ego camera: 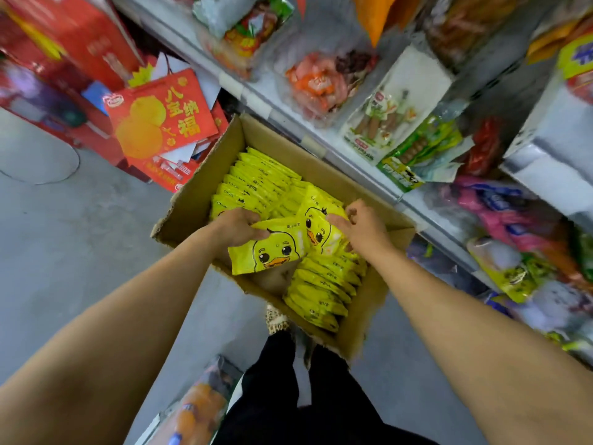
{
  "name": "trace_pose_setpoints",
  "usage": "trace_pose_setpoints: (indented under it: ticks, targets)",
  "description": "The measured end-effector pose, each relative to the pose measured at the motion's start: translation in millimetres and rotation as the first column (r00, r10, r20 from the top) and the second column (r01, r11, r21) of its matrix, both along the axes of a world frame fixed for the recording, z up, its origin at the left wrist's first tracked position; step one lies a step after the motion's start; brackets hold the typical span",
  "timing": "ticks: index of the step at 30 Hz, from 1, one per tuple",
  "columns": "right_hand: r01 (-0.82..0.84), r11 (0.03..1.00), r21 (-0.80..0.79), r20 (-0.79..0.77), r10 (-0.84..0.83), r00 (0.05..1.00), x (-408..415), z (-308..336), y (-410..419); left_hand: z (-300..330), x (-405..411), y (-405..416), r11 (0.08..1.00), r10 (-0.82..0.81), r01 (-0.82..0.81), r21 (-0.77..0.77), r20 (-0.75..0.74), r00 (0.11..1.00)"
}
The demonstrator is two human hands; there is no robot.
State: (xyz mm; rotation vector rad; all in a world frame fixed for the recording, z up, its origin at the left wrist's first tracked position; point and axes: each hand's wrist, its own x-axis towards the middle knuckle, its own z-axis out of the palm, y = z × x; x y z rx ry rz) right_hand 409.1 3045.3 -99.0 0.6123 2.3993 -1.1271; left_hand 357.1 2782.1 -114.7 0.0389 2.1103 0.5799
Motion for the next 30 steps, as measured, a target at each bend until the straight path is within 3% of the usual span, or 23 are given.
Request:
trace_pose_setpoints:
  ticks: [8,13,18,22,30]
  targets:
    - [0.198,0.945,-0.259,0.046,-0.192,0.980,50.2,63.6,53.1,74.6,51.4,50.2,0.979,0.105,-0.098,0.178,-0.030,0.994]
    - [0.169,0.948,-0.271,-0.077,-0.196,0.977,100.6,111.3,109.3,128.7,103.4,109.6,0.954,0.100,-0.060,0.293,-0.125,0.987]
    - [0.149,0.953,-0.265,-0.284,-0.225,0.932,179.4,181.5,189.1,178.5,163.4,188.0,0.880,0.067,-0.030,0.475,-0.062,0.996]
    - [0.209,0.948,-0.241,-0.459,-0.301,0.836,244.8,233.8,256.6,223.8,200.0,262.4,0.872,0.017,0.070,0.484,-0.172,0.985]
    - [0.345,0.923,-0.169,-0.697,-0.359,0.621,363.3,317.5,381.8,296.4,262.2,411.8,0.774,-0.128,0.329,0.541,-0.375,0.918]
